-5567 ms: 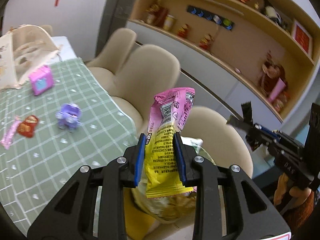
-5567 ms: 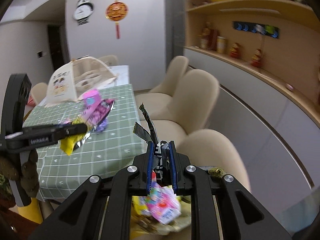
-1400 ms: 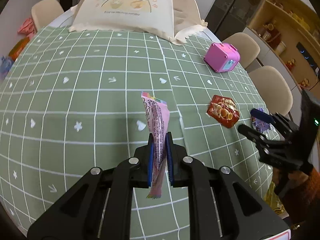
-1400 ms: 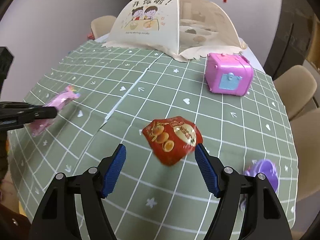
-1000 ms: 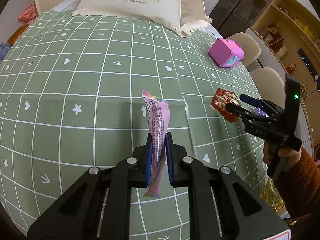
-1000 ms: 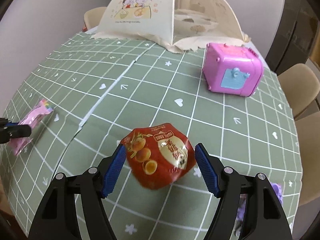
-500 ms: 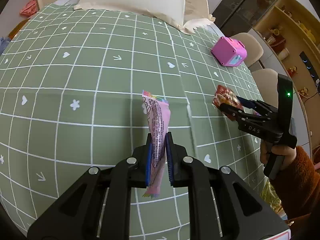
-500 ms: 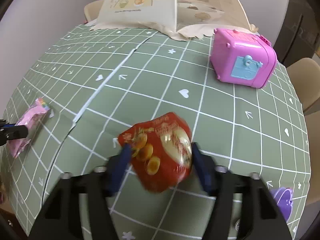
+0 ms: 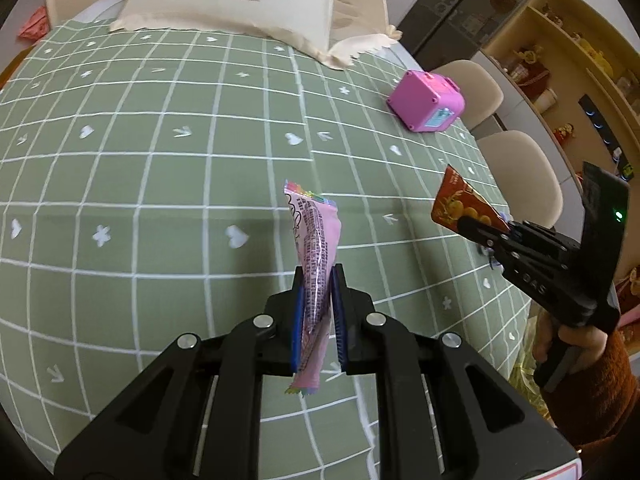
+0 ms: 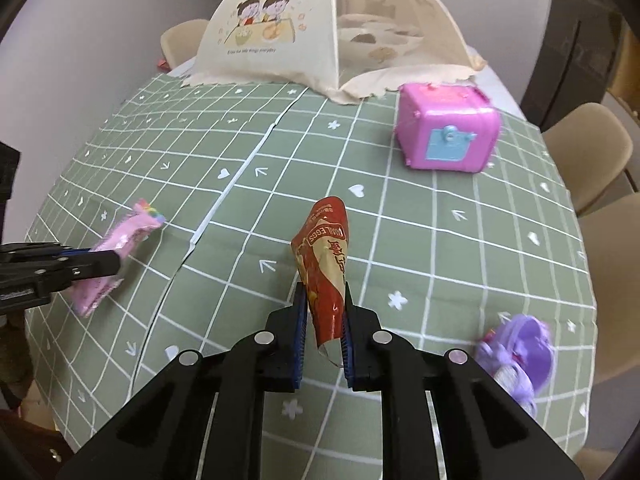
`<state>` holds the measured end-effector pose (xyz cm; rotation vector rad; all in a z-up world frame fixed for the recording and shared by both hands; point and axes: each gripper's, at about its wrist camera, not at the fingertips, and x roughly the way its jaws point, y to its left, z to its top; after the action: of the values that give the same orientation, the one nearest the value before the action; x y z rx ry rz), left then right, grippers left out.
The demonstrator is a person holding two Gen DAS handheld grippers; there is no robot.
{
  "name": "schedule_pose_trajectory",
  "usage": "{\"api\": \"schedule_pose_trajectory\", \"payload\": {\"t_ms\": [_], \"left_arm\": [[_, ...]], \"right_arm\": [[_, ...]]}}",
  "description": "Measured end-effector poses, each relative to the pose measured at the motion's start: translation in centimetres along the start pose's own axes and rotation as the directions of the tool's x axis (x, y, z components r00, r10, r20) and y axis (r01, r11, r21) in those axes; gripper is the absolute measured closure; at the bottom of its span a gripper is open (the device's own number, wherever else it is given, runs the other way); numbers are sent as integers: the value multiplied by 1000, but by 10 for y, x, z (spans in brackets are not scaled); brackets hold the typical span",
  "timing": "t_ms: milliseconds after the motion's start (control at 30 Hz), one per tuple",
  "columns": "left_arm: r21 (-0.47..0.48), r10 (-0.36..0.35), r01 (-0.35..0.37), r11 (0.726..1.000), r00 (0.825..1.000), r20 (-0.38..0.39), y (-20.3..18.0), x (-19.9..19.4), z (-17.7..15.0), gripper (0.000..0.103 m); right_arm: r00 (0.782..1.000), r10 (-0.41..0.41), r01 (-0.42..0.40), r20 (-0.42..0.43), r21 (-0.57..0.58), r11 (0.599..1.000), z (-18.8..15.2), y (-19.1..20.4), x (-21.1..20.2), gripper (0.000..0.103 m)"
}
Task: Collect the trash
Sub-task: 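Carry the pink wrapper and red snack bag over the yellow trash bag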
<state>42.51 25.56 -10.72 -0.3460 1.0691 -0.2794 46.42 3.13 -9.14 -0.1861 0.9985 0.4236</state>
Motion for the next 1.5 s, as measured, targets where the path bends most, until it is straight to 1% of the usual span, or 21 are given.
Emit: {"api": "schedule_pose_trajectory", "payload": {"t_ms": [133,200,333,433,567,633,667,700,833,867,1000,1033,1100,1133,1200,1300,1367,1433,1500], "left_arm": [[32,-40,40,999,999,-6,-9,9,9,92],[44,-64,64,997,998,-13,-14,15,13,92],[87,-97,98,991,995,-11,-34,21,18,92],[103,-123,120,987,992,18,-55,10,17,92],[155,-145,132,979,986,77,-98,-14,5,92],[183,-155,134,974,983,101,-125,-26,-5,92],[191,-163,141,971,981,105,-138,-31,-10,92],[204,-181,156,966,978,105,-153,-36,-17,92],[280,-224,186,942,968,112,-216,-51,-51,92],[295,-236,195,935,965,111,-233,-56,-63,92],[333,-253,201,921,960,120,-275,-66,-105,92],[340,-254,202,919,960,118,-284,-67,-117,92],[348,-252,202,916,962,105,-301,-65,-139,92],[349,-250,202,915,964,96,-308,-64,-148,92],[350,-247,210,913,967,66,-325,-57,-167,92],[367,-237,213,905,971,22,-348,-47,-188,92],[386,-242,226,894,970,-8,-364,-42,-196,92],[417,-252,238,877,967,-23,-382,-37,-204,92],[431,-269,262,863,962,-46,-396,-30,-209,91]], "right_arm": [[999,-45,45,5,44,998,-6,-4,-22,87],[998,-70,70,1,88,994,-13,-8,-34,87],[992,-124,121,9,149,981,-34,-14,-68,87],[989,-141,133,34,181,974,-51,-18,-94,87],[981,-168,146,94,210,967,-81,-25,-139,87],[974,-192,165,119,203,965,-96,-30,-163,87],[967,-214,183,138,205,962,-110,-36,-183,87],[963,-224,190,150,211,959,-118,-39,-194,87],[940,-272,211,206,274,938,-168,-70,-250,87],[937,-276,211,212,285,935,-177,-75,-257,87],[927,-297,217,228,319,922,-235,-92,-289,87],[926,-300,219,229,321,921,-243,-94,-293,87],[919,-322,241,227,324,915,-270,-101,-307,87],[917,-328,247,226,326,913,-275,-102,-310,87],[911,-343,253,228,347,903,-297,-113,-325,87],[901,-368,261,227,393,882,-321,-129,-341,87],[893,-388,265,230,428,864,-336,-140,-353,87],[884,-407,272,230,454,849,-350,-148,-360,87],[879,-423,278,220,485,829,-366,-157,-366,87]]}}
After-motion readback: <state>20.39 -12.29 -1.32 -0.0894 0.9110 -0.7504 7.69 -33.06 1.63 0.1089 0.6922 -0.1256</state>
